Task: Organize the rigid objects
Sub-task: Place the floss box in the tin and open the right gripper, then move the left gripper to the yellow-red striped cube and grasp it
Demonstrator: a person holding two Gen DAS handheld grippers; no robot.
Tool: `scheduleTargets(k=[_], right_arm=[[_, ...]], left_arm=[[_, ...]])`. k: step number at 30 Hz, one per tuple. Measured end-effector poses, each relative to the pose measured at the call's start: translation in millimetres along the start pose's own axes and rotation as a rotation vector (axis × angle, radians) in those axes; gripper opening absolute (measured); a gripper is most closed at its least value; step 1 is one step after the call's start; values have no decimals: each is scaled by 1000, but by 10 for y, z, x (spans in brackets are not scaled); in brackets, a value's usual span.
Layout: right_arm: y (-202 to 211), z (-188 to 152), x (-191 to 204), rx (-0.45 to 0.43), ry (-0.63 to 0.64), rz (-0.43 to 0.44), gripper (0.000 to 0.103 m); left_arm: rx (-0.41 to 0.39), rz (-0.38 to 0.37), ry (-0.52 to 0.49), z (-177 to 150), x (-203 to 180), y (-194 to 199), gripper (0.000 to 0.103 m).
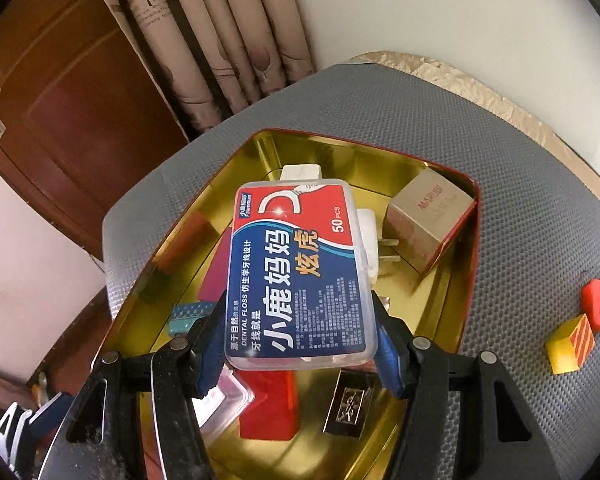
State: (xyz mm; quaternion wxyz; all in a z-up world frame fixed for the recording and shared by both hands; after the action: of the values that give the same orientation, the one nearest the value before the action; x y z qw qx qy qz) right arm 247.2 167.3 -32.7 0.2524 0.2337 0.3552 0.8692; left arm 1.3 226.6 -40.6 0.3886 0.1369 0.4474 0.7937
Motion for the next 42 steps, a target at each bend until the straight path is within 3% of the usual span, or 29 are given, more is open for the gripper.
scheduleTargets(k=[2, 7, 12, 18, 23, 33, 36, 39, 42], right_arm=[[0, 0, 7, -2, 0, 1, 60], [161, 8, -11, -67, -34, 20, 79], [471, 14, -32, -166, -30, 19, 81], [841, -367, -228, -240, -16, -124, 96], [942, -956, -671, -168, -7, -312, 97], [1299, -2129, -1868, -25, -198, -596, 97], [1405, -2370, -2125, 4, -256, -644, 97], [1545, -2473, -2285, -21, -312, -666, 101], [1519, -2506, -2360, 2, -348, -646, 101]], left_arm=[[-4, 12, -13, -9, -16, -1, 74], [6, 16, -24, -25, -33, -8, 74], [0, 24, -40, -36, -58, 2, 74], [2, 26, -60, -61, -104, 2, 74], [-9, 29, -83, -86, -148, 27, 74], [-39, 43, -151, -164, -280, 91, 74], [-47, 47, -175, -190, -329, 102, 74], [-52, 48, -202, -222, -387, 119, 74], [-63, 46, -233, -267, -457, 147, 74]])
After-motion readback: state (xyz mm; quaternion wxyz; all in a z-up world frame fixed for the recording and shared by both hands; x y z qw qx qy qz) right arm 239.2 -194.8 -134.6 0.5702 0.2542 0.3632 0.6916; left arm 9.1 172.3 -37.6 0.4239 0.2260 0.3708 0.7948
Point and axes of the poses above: each gripper's, at about its wrist camera, not at the fingertips, and y roughly against the way its jaws point, x to its left, z to its top, the point moved 3 cm from there along -y, roughly the way its jaws point, and after that the axes turned 11 degrees about y, right-handed, at the moved point
